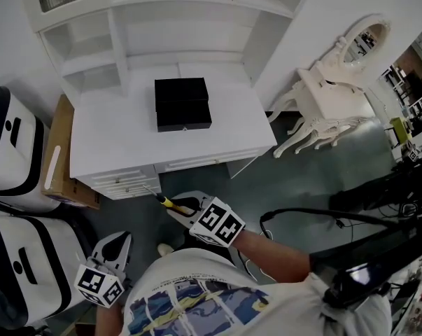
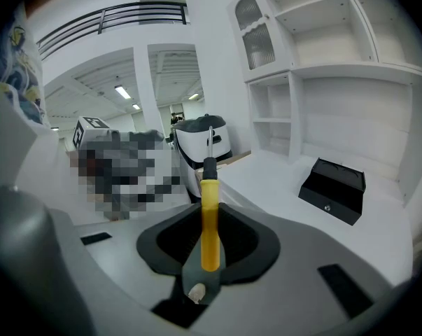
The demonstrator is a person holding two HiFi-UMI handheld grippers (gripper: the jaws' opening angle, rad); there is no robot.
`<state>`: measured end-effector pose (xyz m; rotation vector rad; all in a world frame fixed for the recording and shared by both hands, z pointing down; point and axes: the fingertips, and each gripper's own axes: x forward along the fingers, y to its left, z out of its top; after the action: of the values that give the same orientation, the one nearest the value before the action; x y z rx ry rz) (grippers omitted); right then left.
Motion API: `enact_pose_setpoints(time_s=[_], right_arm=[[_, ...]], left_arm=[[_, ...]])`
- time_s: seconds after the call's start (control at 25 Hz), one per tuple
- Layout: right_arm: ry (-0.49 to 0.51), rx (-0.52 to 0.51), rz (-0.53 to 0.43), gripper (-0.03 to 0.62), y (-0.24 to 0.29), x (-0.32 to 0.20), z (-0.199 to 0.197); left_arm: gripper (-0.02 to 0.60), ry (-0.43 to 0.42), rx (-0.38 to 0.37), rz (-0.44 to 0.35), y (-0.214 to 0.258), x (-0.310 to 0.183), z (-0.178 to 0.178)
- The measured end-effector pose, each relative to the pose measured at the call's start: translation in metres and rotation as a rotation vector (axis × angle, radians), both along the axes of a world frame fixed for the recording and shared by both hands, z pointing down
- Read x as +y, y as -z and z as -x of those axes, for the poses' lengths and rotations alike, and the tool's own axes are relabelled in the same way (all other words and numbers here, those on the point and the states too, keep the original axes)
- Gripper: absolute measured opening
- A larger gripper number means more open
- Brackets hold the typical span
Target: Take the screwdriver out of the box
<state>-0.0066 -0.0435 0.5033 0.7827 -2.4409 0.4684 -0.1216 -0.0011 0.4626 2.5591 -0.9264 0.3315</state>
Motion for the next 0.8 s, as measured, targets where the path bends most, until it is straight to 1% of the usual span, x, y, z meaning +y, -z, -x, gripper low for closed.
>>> enact_pose_setpoints(time_s=[0.48, 0.8], right_arm=[[-0.029, 0.000, 0.019, 0.093, -0.004, -0.012, -0.014], [-0.052, 0.002, 0.022, 0.092, -0.006, -0.033, -0.026]], left_arm=[[0.012, -0.043, -0.005, 0.020, -0.002, -0.018, -0.015], [0.013, -0.075, -0.002, 0.027, -0.005, -0.044, -0.028]])
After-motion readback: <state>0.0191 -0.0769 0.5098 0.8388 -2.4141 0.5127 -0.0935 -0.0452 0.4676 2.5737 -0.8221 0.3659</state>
